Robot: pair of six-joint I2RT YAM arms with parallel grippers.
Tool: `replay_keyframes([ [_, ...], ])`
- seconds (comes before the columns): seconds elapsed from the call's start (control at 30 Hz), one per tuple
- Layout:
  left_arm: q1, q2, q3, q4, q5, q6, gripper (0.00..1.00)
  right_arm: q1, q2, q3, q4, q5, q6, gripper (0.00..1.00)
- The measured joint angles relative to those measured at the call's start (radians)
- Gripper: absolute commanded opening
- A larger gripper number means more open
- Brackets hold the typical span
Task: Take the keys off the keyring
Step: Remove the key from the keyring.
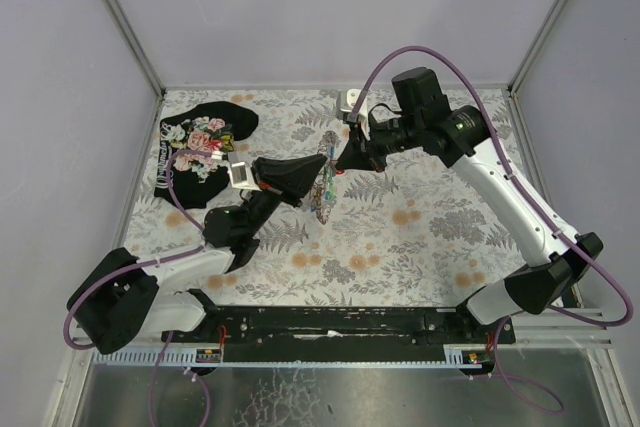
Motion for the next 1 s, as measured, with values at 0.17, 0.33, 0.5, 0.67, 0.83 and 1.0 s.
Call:
replay_keyframes([
  [0.17,0.000,0.002,0.000,0.000,0.000,-0.002,0.00,0.001,0.000,-0.011,0.002,-0.006,0.000,0.06],
  [0.33,0.000,0.002,0.000,-0.002,0.008,-0.002,0.00,0.001,0.000,-0.024,0.000,-0.023,-0.004,0.18],
  [0.5,0.000,0.006,0.000,0.001,0.016,-0.002,0.00,0.001,0.000,-0.024,-0.035,-0.024,-0.027,0.37],
  [0.67,0.002,0.013,0.000,0.001,0.035,-0.006,0.00,-0.011,0.000,0.005,-0.076,-0.037,-0.037,0.40],
  [0.83,0.002,0.017,0.000,0.001,0.064,-0.013,0.00,-0.051,-0.013,0.036,-0.066,-0.119,-0.013,0.40],
  [1.0,0.002,0.017,0.000,0.001,0.089,-0.025,0.00,-0.058,-0.018,0.031,-0.011,-0.195,0.047,0.39],
])
